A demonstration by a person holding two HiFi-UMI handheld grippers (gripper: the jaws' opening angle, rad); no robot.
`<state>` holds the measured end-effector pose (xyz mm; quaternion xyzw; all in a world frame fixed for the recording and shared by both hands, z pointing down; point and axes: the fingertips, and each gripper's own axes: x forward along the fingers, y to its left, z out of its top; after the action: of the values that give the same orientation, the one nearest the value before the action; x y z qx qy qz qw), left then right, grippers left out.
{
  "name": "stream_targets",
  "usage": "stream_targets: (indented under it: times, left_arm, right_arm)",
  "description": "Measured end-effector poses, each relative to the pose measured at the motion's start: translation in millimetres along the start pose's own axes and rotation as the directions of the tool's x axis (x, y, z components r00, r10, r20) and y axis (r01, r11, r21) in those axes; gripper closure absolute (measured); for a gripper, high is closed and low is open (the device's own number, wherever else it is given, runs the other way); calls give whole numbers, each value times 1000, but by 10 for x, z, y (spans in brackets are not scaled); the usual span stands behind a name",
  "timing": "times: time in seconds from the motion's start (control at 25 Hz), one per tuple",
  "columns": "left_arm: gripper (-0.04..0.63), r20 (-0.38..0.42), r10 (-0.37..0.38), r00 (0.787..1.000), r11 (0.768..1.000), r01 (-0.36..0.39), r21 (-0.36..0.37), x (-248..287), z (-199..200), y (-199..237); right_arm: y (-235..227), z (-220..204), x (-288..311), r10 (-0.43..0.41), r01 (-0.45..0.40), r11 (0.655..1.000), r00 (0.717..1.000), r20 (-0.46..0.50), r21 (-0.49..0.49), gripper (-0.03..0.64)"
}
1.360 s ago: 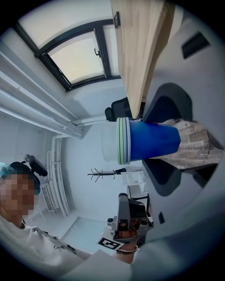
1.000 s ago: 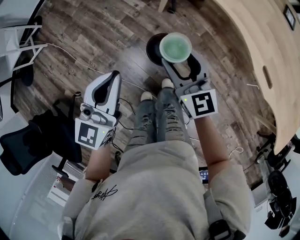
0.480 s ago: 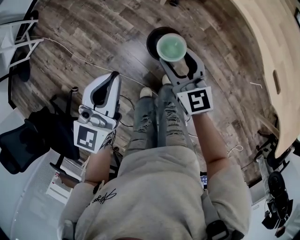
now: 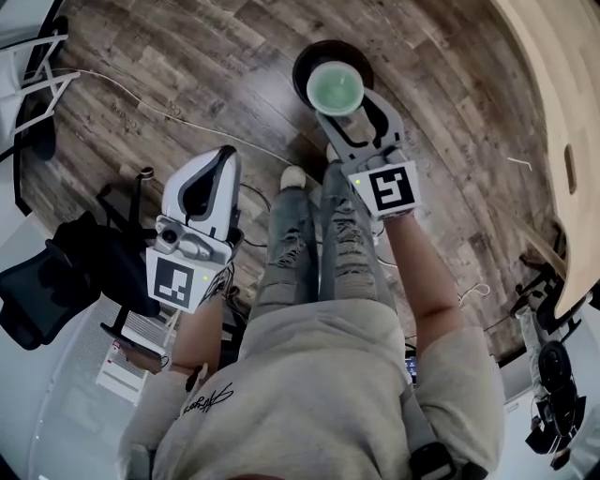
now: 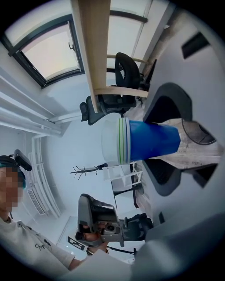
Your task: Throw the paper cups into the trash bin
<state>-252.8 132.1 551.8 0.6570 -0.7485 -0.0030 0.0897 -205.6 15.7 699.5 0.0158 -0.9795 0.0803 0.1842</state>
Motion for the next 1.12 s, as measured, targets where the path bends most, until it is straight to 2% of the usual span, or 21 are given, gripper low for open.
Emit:
stream_targets:
  times: [0.16, 0.32, 0.68, 1.0, 1.12]
  left_arm:
    - [594, -10, 1, 1000, 1000, -1, -12, 6, -129, 34]
    - [594, -6, 2, 1000, 1000, -2, -29, 22, -182, 52]
    - [594, -5, -8, 1000, 998, 8, -55, -26, -367, 50]
    - [594, -49, -5, 999, 996, 0, -85, -65, -707, 127]
    - [594, -43, -17, 999, 996, 13, -88, -42, -762, 107]
  right_arm:
    - [-23, -226, 87, 2, -2, 1000, 999, -35, -6, 354]
    - [-51, -388, 203, -4, 4, 1000, 1000, -13, -13, 353]
    - [-149, -898, 443, -20, 18, 1000, 996, -91, -20, 354]
    - [-209, -1327, 683, -30, 29, 1000, 988, -153, -8, 353]
    - [-235, -1457, 739, -36, 37, 999, 984, -175, 1, 353]
